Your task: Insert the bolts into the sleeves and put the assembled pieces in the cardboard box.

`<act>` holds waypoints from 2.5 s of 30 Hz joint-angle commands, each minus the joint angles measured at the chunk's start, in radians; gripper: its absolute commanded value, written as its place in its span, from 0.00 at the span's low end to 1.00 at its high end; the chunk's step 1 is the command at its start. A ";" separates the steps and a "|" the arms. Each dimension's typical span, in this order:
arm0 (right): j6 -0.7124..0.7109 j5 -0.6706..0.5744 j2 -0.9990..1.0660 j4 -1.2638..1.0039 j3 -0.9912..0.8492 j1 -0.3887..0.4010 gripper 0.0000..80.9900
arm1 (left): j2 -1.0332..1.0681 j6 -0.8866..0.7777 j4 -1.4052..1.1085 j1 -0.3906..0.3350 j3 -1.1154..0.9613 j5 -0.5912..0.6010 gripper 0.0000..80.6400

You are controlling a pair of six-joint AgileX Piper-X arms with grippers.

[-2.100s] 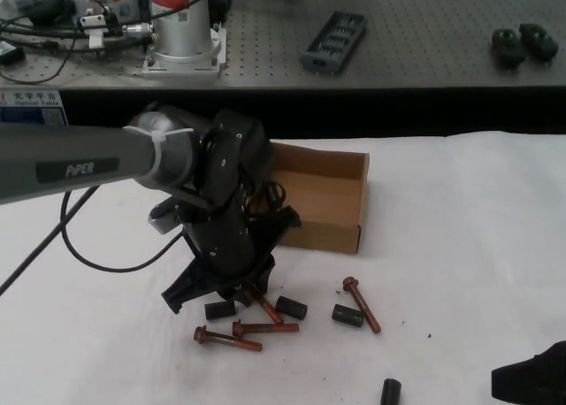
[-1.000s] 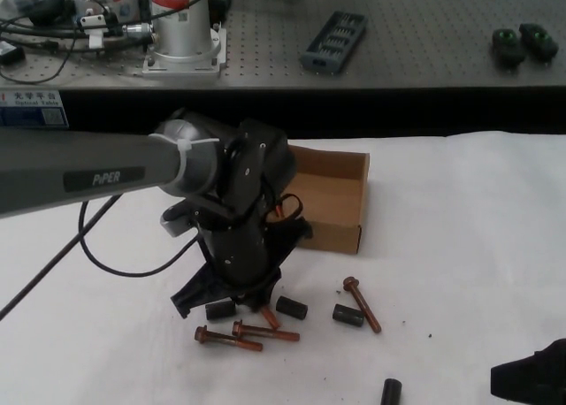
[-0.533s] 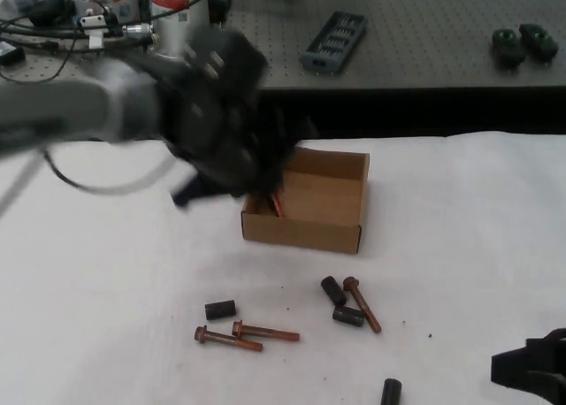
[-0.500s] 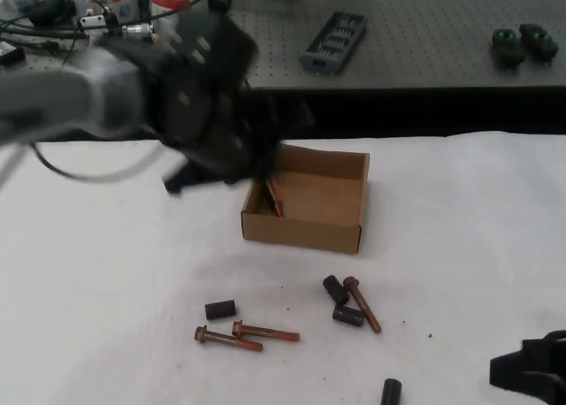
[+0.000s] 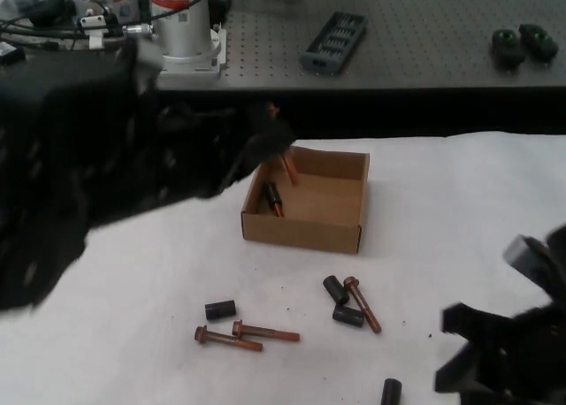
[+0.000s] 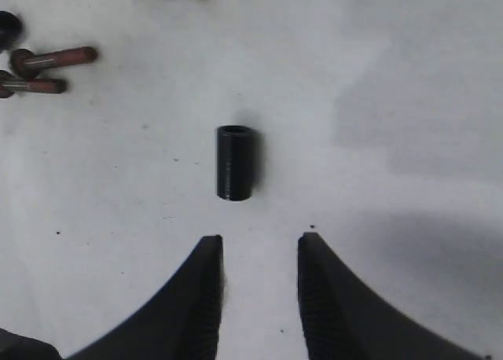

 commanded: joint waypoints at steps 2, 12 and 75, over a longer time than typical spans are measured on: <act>0.088 0.076 0.092 0.051 -0.106 0.111 0.31 | -0.083 -0.108 -0.389 0.002 0.178 0.140 0.01; 0.138 0.193 0.304 0.250 -0.270 0.217 0.31 | -0.171 -0.374 -0.910 0.018 0.333 0.147 0.01; -0.686 0.057 0.112 -0.313 -0.070 0.202 0.07 | -0.355 0.254 -0.140 0.133 0.332 0.121 0.01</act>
